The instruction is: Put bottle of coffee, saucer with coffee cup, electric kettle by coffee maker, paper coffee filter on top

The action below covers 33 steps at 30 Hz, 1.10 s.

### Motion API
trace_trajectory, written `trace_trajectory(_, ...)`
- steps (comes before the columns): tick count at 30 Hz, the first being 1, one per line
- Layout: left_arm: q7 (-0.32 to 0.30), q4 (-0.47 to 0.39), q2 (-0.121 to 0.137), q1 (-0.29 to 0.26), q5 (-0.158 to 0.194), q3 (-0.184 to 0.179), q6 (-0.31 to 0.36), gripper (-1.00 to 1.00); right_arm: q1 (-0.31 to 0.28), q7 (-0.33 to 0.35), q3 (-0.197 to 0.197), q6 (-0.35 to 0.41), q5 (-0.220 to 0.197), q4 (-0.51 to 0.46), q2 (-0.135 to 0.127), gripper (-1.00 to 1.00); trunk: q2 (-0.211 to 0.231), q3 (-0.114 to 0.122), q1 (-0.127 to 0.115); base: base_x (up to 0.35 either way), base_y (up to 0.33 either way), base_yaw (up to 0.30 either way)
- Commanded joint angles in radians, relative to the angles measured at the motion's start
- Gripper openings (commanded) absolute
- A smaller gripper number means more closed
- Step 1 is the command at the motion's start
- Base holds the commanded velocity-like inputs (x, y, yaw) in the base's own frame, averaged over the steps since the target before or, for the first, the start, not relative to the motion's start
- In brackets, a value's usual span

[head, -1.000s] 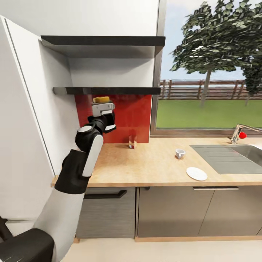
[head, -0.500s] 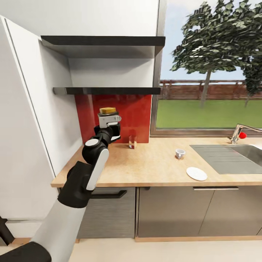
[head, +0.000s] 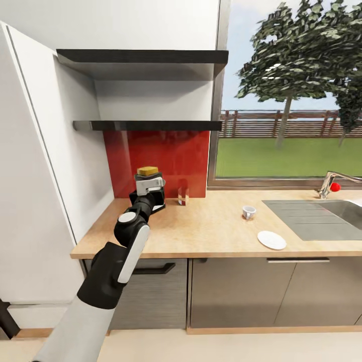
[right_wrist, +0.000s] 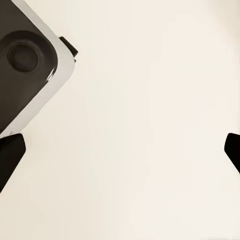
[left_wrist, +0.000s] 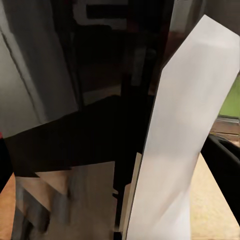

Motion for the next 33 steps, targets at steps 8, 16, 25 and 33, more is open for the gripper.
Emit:
trace_trajectory(8,0.01,-0.004,0.0,0.048,0.008,-0.001,-0.001,-1.0,-0.001,-0.006,-0.007,-0.003,0.009,0.001,0.0,1.0,-0.001,-0.002,0.0,0.0,0.0,0.0)
trace_trajectory(16,0.009,-0.004,0.0,0.049,0.008,-0.003,-0.002,-1.0,-0.001,-0.006,-0.006,-0.003,0.009,0.001,0.0,1.0,-0.001,-0.002,0.0,0.0,0.0,0.0)
trace_trajectory(25,0.009,-0.004,0.0,0.049,0.008,-0.007,-0.003,-1.0,-0.001,-0.006,-0.006,-0.003,0.009,0.001,0.0,1.0,-0.001,-0.002,0.0,0.0,0.0,0.0)
trace_trajectory(33,0.009,-0.003,0.0,0.049,0.008,-0.029,-0.003,-1.0,0.0,-0.006,-0.006,-0.003,0.009,0.001,0.0,1.0,-0.022,-0.011,0.012,0.0,0.0,0.0)
